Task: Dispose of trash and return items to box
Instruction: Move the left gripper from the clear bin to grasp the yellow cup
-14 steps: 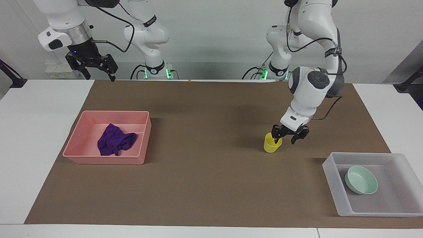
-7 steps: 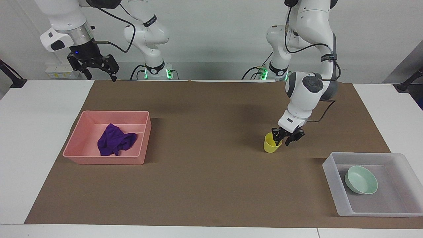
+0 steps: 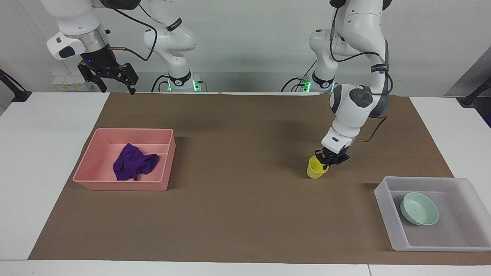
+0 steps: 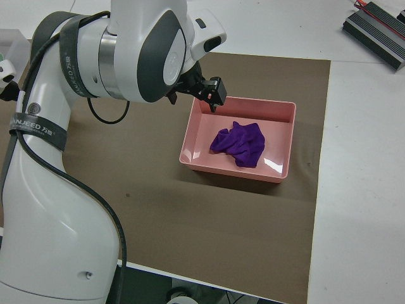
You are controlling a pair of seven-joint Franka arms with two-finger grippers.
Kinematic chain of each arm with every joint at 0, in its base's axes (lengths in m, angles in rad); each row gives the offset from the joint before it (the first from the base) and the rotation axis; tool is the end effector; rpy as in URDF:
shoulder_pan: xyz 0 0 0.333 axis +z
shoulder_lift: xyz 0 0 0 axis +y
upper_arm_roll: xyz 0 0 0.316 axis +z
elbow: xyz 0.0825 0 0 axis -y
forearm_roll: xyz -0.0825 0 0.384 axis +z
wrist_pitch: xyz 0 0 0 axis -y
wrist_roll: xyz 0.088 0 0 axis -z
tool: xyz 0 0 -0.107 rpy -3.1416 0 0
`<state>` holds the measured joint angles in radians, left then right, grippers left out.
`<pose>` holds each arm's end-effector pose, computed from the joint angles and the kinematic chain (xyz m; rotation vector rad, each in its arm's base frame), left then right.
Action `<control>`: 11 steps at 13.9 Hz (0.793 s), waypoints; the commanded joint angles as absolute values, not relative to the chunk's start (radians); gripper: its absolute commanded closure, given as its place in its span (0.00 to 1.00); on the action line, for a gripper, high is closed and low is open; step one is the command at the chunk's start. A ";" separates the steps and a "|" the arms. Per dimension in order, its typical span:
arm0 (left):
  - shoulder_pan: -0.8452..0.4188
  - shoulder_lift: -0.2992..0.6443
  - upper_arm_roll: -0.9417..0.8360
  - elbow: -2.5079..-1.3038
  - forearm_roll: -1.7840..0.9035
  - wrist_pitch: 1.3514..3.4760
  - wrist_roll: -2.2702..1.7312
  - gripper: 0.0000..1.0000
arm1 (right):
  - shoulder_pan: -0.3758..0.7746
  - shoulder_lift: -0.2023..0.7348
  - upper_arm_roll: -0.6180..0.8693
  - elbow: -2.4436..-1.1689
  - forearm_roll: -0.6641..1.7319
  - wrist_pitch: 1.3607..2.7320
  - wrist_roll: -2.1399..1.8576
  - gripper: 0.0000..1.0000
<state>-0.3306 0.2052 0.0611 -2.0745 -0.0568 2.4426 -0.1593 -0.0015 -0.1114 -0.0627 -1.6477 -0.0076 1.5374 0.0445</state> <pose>0.5728 -0.1593 0.3471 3.0687 -0.1105 0.2367 0.5147 -0.0359 0.6449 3.1363 -0.1704 0.0014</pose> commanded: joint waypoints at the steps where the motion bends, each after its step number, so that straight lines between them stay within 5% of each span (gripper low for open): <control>1: -0.324 0.181 0.072 -2.082 -0.057 2.441 -0.161 1.00 | -0.005 -0.140 -0.057 -1.681 -0.020 1.557 0.026 0.00; 11: -0.137 0.213 0.078 -1.784 -0.057 2.246 -0.150 1.00 | -0.005 -0.140 -0.057 -1.681 -0.020 1.555 0.026 0.00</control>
